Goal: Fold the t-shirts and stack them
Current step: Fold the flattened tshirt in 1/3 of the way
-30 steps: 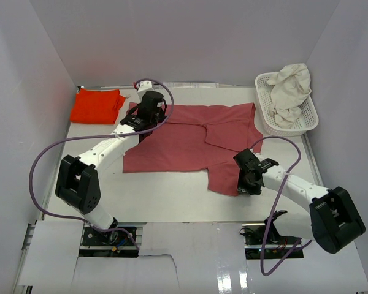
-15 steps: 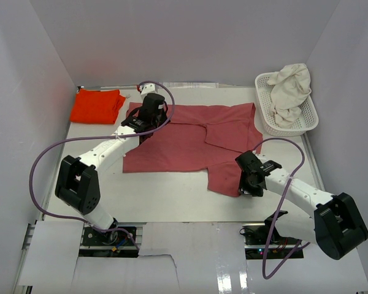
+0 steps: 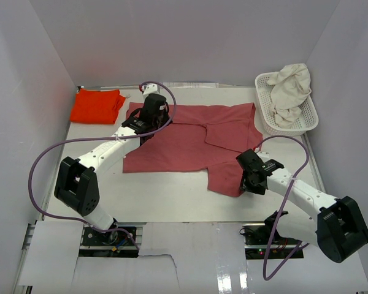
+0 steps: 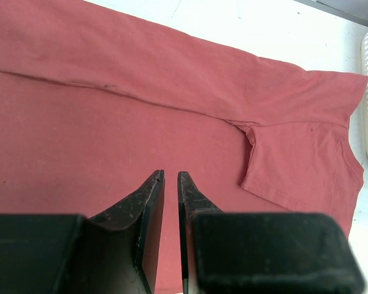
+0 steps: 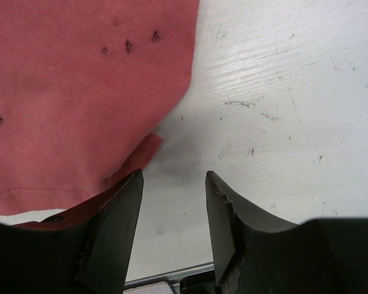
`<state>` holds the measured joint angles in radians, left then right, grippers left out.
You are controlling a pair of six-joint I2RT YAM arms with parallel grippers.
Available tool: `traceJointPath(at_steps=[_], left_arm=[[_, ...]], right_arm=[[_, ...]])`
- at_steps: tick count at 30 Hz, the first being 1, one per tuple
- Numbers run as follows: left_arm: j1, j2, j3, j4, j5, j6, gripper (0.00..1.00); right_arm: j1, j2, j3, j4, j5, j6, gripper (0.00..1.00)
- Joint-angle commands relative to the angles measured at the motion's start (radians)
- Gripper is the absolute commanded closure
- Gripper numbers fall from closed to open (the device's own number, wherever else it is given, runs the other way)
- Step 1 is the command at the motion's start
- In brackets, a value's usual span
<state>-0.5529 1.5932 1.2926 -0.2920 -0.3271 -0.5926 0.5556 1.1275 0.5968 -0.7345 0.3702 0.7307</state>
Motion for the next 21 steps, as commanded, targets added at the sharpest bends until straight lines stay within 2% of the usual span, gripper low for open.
traceJointPath(at_steps=[1,14,21], left_arm=[[-0.01,-0.05,0.022,0.011,0.0,0.0,0.74],[-0.016,-0.039,0.011,0.028,-0.016,0.008,0.74],[-0.016,-0.036,0.007,0.036,-0.007,0.01,0.74]], right_arm=[[-0.003,0.009,0.044,-0.003,0.045,0.018,0.48],[-0.005,0.12,0.006,0.103,0.018,0.01,0.47],[0.0,0.15,-0.005,-0.034,0.003,0.058,0.48]])
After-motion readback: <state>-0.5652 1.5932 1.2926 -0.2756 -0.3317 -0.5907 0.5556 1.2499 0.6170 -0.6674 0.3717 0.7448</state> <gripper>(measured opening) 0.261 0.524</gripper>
